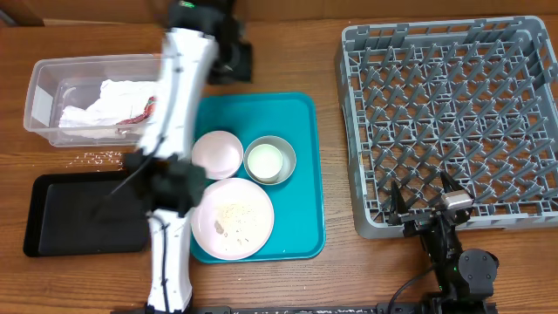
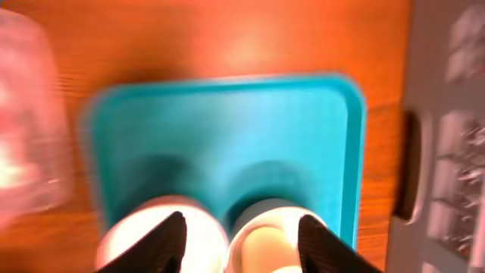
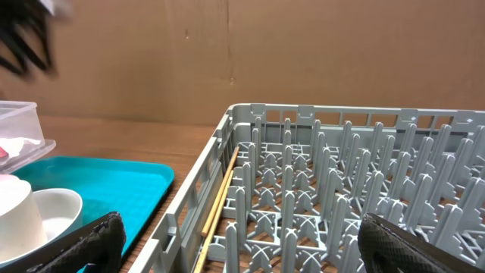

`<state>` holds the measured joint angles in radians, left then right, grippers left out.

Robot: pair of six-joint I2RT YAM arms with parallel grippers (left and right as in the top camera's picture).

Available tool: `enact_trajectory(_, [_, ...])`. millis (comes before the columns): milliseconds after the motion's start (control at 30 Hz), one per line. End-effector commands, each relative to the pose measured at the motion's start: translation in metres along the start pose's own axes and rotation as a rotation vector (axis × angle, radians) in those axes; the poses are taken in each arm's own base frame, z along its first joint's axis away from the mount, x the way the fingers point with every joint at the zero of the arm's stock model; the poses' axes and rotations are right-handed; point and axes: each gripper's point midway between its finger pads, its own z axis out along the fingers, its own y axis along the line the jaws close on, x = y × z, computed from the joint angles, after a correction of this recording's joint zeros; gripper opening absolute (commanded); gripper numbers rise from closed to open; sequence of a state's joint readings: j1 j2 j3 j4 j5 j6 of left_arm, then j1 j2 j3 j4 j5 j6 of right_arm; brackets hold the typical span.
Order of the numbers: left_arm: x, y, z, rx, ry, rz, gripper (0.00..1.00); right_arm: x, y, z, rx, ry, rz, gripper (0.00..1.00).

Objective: Sort waste into correct bins and load items into the dishwasher

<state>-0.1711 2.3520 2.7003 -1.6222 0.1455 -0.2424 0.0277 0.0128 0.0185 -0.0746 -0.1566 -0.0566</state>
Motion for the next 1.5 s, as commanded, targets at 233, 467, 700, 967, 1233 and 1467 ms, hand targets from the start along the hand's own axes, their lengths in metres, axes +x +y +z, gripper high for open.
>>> enact_trajectory(233, [0.005, 0.092, -0.167, -0.002, -0.322, -0.239, 1.00, 0.002, -0.001, 0.000, 0.004, -0.005, -0.005, 1.00])
enact_trajectory(467, [0.017, 0.115, -0.200, -0.039, -0.391, -0.264, 1.00, 0.002, -0.001, 0.000, 0.005, -0.005, -0.005, 1.00])
enact_trajectory(700, [0.059, 0.126, -0.200, -0.113, -0.316, -0.334, 1.00, 0.002, -0.001, 0.000, 0.004, -0.005, -0.005, 1.00])
enact_trajectory(967, [0.106, 0.106, -0.159, -0.038, -0.110, -0.345, 1.00, 0.002, -0.001, 0.000, 0.004, -0.005, -0.005, 1.00])
enact_trajectory(1233, [0.108, 0.067, -0.091, 0.008, 0.003, -0.176, 1.00, 0.002, -0.001, 0.000, 0.004, -0.005, -0.004, 1.00])
enact_trajectory(1467, [0.091, 0.053, -0.071, -0.015, -0.054, -0.107, 1.00, 0.002, -0.001, 0.000, 0.004, -0.005, -0.004, 1.00])
